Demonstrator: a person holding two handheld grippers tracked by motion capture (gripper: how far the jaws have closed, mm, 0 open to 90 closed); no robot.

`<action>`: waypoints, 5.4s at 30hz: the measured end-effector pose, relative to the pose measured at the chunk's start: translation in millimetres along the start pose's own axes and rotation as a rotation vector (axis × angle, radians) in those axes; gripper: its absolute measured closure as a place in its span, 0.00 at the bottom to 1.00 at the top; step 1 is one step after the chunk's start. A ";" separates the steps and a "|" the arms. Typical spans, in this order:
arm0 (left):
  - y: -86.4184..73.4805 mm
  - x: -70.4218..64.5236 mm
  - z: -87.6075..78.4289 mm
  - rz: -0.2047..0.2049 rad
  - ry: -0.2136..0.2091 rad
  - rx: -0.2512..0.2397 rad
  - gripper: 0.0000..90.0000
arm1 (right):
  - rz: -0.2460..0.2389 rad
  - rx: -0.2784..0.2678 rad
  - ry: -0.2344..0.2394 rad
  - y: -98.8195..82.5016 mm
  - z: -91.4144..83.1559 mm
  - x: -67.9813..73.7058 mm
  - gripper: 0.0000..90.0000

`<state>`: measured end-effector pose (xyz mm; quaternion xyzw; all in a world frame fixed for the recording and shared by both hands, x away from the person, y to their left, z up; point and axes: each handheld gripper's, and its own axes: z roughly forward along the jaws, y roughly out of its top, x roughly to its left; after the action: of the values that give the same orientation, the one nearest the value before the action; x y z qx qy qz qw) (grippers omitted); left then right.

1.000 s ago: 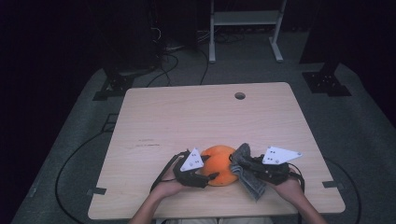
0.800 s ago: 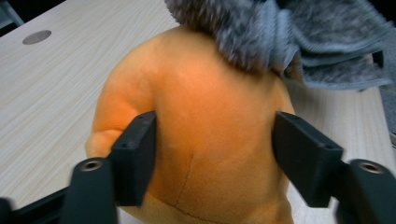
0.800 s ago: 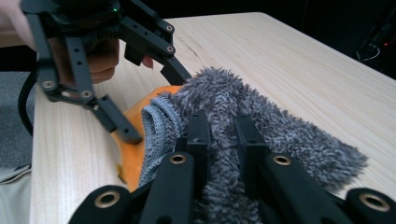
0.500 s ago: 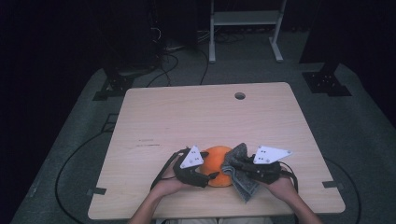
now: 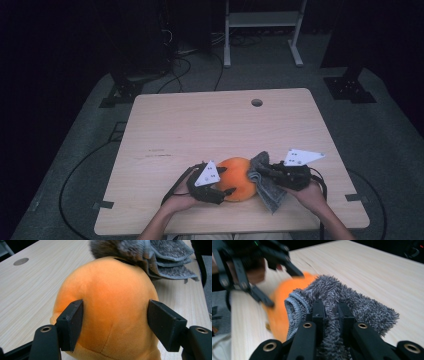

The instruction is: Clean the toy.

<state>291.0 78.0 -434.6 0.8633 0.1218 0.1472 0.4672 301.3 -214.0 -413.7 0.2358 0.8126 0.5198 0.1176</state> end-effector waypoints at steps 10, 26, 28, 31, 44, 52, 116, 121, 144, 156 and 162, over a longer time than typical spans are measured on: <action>9.0 9.9 -16.3 -0.057 -0.004 -0.032 0.20 | -0.031 0.031 0.055 13.9 27.1 11.0 0.88; 2.7 3.6 -6.5 0.003 -0.009 -0.002 0.26 | 0.098 0.049 -0.016 -35.7 -12.0 -14.4 0.88; 3.3 1.7 -6.3 0.017 -0.009 -0.002 0.27 | 0.087 0.039 -0.004 -32.1 -11.9 -10.9 0.88; 4.3 -1.3 -6.6 0.047 -0.007 0.004 0.28 | 0.047 0.025 0.011 -20.1 -7.3 -2.0 0.88; 2.4 -6.5 -7.7 0.105 -0.015 0.012 0.30 | 0.002 0.016 0.034 15.7 23.4 0.3 0.88; 0.2 0.9 -6.5 0.047 0.000 0.006 0.30 | 0.100 0.018 -0.019 -12.6 9.0 -18.3 0.88; 17.2 -19.4 1.1 0.193 -0.005 -0.012 0.37 | -0.092 0.046 0.027 37.9 15.5 18.9 0.89; 12.9 -17.0 -0.4 0.178 -0.018 -0.019 0.38 | -0.041 0.052 -0.011 30.1 14.9 1.3 0.89; 17.2 -2.2 8.7 -0.012 0.033 0.006 0.35 | -0.086 0.016 0.011 25.0 2.7 22.4 0.89; 3.5 12.4 -7.4 -0.063 -0.079 0.001 0.37 | 0.153 0.053 0.070 8.5 21.2 -23.9 0.69; 3.6 19.2 -2.0 -0.169 -0.049 -0.016 0.53 | 0.075 0.047 0.024 7.5 14.5 -14.9 0.88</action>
<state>308.3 84.3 -427.8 0.8494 0.1818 0.0870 0.4877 322.4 -207.4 -414.0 0.2625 0.8166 0.5073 0.0829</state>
